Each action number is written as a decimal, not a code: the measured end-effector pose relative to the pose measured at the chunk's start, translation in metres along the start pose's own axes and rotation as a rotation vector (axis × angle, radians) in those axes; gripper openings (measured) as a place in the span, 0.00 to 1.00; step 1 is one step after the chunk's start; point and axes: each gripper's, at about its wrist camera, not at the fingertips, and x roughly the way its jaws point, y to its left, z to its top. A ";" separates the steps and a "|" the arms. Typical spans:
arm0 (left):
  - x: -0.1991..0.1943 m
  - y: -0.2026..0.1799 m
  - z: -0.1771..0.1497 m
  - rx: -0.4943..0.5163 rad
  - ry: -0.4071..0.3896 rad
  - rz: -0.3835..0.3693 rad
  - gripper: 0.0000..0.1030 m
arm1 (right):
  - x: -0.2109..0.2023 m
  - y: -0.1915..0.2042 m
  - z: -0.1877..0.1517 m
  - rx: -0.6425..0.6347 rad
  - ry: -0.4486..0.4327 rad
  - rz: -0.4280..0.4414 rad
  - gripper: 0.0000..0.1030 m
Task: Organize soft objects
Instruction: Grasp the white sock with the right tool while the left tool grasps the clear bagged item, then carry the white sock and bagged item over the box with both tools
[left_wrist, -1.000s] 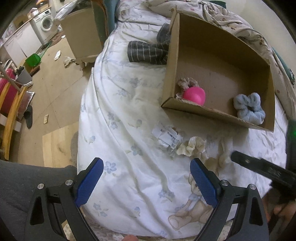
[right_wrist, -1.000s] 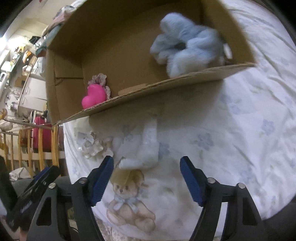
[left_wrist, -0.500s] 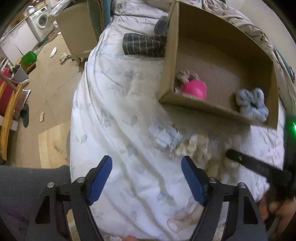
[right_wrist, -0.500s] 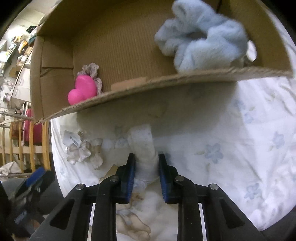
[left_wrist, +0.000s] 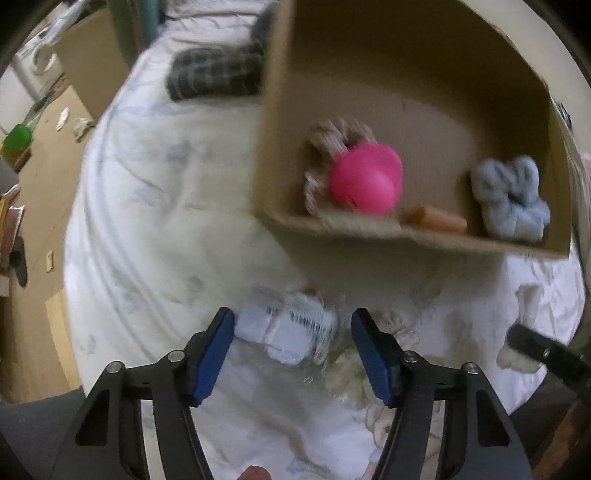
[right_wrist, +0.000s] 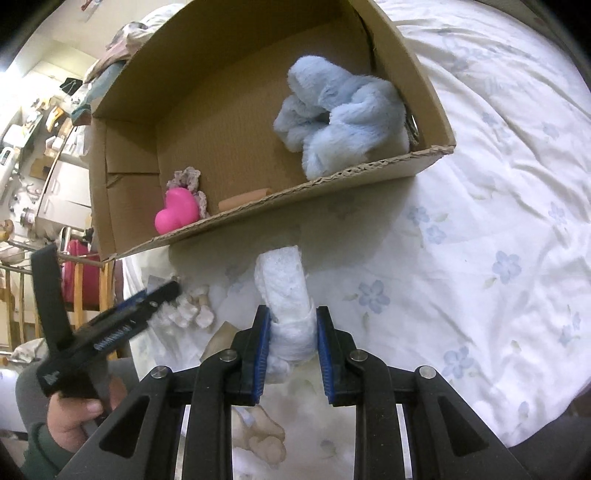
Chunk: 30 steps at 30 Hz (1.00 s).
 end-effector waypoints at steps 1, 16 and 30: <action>0.002 -0.002 -0.001 0.010 0.003 0.007 0.57 | 0.000 0.002 0.001 -0.002 -0.001 0.002 0.25; -0.013 0.013 -0.007 -0.023 -0.038 0.004 0.20 | -0.017 -0.001 -0.003 -0.017 -0.018 0.011 0.25; -0.052 0.008 -0.033 -0.055 -0.049 0.078 0.20 | -0.037 0.010 -0.012 -0.061 -0.054 0.027 0.25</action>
